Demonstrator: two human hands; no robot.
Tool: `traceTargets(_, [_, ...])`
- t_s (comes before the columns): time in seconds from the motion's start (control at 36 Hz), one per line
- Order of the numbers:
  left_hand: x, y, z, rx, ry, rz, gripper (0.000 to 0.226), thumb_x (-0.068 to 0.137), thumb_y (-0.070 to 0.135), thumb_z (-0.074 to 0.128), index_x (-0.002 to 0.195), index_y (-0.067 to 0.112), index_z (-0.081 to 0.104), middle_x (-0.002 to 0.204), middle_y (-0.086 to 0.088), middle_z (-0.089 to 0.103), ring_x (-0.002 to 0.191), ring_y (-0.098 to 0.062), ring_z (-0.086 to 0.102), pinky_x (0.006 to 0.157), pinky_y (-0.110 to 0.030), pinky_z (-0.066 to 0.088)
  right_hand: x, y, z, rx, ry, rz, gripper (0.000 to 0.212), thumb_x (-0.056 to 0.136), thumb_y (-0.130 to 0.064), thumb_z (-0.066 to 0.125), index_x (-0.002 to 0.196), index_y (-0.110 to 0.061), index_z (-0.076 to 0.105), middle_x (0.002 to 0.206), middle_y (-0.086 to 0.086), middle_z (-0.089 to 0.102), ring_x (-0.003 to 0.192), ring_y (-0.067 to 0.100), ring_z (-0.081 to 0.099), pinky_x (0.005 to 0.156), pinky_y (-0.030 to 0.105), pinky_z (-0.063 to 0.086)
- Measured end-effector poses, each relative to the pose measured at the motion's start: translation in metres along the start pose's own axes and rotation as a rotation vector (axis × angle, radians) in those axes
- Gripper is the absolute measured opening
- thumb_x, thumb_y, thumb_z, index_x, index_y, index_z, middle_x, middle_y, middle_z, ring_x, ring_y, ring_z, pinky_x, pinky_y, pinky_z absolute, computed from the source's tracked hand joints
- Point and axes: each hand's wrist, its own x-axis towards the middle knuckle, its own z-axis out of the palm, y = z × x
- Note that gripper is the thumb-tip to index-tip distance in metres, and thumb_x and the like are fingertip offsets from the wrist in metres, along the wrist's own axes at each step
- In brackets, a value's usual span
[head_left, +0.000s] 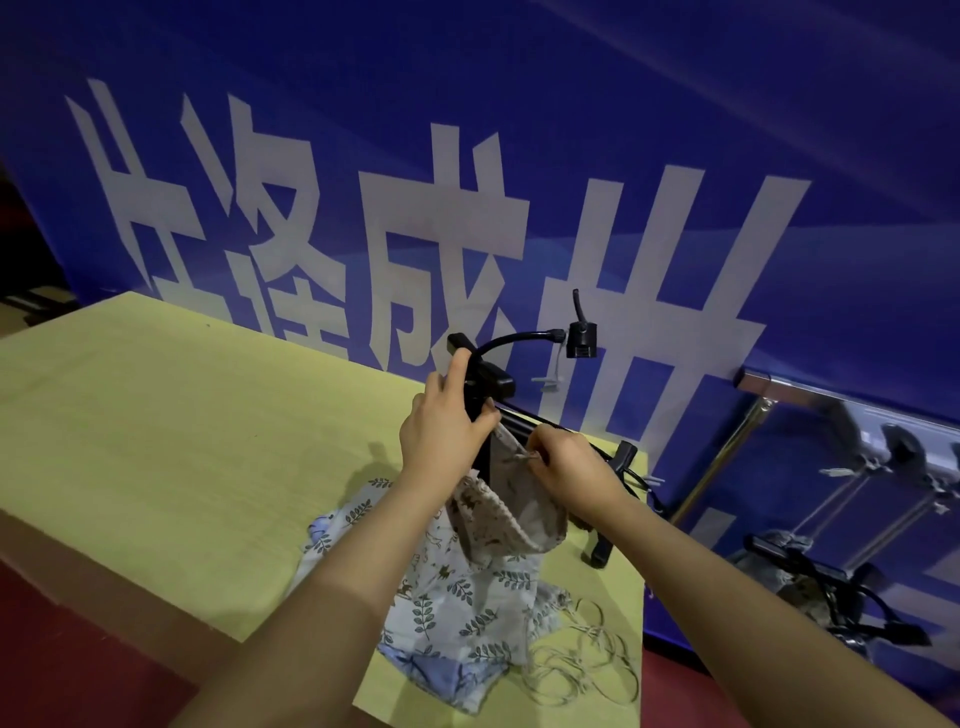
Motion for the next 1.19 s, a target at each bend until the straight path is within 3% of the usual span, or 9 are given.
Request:
traceTargets(0.22, [0.000,0.002,-0.001,0.014,-0.015,-0.016,0.071,0.088,0.045,0.056,0.144,0.032,0.015,0.122,-0.008,0.050,0.102,-0.029,0.057,0.068,-0.037,0.049,-0.004,0.003,-0.007,-0.046,0.185,-0.004,0.024,0.098,-0.024,0.043,0.097,-0.010,0.062,0.089,0.006,0.065,0.079,0.023,0.062,0.069,0.041,0.052])
traceTargets(0.42, [0.001,0.007,-0.004,-0.028,-0.008,-0.001,0.065,0.089,0.041,0.055,0.143,0.027,0.021,0.121,-0.008,0.050,0.102,-0.030,0.058,0.069,-0.038,0.051,-0.007,-0.019,-0.021,0.652,0.255,0.201,0.025,0.098,-0.021,0.045,0.087,-0.005,0.061,0.078,0.008,0.063,0.072,0.019,0.058,0.070,0.033,0.049])
traceTargets(0.56, [0.000,0.009,-0.007,-0.169,-0.020,0.019,0.064,0.086,0.032,0.063,0.139,0.027,0.027,0.122,-0.008,0.043,0.100,-0.029,0.058,0.074,-0.038,0.054,-0.002,-0.035,-0.031,0.883,0.264,0.197,0.022,0.098,-0.019,0.045,0.087,-0.006,0.059,0.068,0.003,0.055,0.065,0.017,0.052,0.067,0.034,0.048])
traceTargets(0.69, [0.001,0.008,-0.015,-0.242,-0.043,0.029,0.063,0.082,0.028,0.068,0.134,0.028,0.032,0.120,-0.004,0.036,0.096,-0.028,0.058,0.077,-0.037,0.053,0.007,-0.050,-0.044,0.816,0.309,0.108,0.022,0.099,-0.023,0.046,0.094,-0.008,0.061,0.068,-0.001,0.054,0.058,0.008,0.048,0.058,0.024,0.043])
traceTargets(0.81, [0.002,0.007,-0.022,-0.068,-0.064,0.060,0.063,0.080,0.035,0.066,0.132,0.032,0.031,0.124,-0.001,0.035,0.103,-0.028,0.053,0.071,-0.036,0.051,0.013,-0.061,-0.054,0.753,0.377,0.041,0.020,0.099,-0.023,0.045,0.097,-0.011,0.060,0.071,0.000,0.056,0.055,0.002,0.049,0.055,0.021,0.044])
traceTargets(0.89, [0.002,0.007,-0.024,0.098,-0.032,0.155,0.058,0.083,0.038,0.060,0.132,0.026,0.034,0.141,0.001,0.031,0.120,-0.030,0.040,0.092,-0.037,0.042,0.016,-0.066,-0.059,0.715,0.397,-0.014,0.021,0.100,-0.023,0.043,0.096,-0.010,0.059,0.070,0.002,0.055,0.060,0.015,0.051,0.056,0.037,0.047])
traceTargets(1.0, [0.012,0.005,-0.029,0.101,-0.063,0.339,0.048,0.084,0.035,0.061,0.124,0.015,0.044,0.157,0.005,0.019,0.146,-0.022,0.009,0.117,-0.039,0.019,0.017,-0.067,-0.063,0.656,0.439,-0.083,0.018,0.099,-0.019,0.045,0.092,-0.011,0.059,0.069,-0.004,0.056,0.057,0.005,0.051,0.055,0.028,0.047])
traceTargets(1.08, [0.019,0.005,-0.032,0.111,-0.134,0.451,0.053,0.082,0.032,0.064,0.128,0.016,0.044,0.152,0.005,0.032,0.146,-0.013,0.010,0.118,-0.033,0.008,0.019,-0.066,-0.069,0.637,0.495,-0.110,0.014,0.099,-0.018,0.045,0.091,-0.019,0.056,0.065,-0.008,0.055,0.052,0.004,0.052,0.053,0.023,0.048])
traceTargets(1.19, [0.021,0.007,-0.035,0.201,-0.162,0.513,0.054,0.082,0.032,0.063,0.130,0.018,0.042,0.134,0.001,0.047,0.136,-0.019,0.024,0.110,-0.031,0.012,0.025,-0.063,-0.077,0.504,0.545,-0.146,0.014,0.099,-0.021,0.045,0.097,-0.015,0.057,0.068,-0.013,0.053,0.056,0.001,0.051,0.055,0.020,0.042])
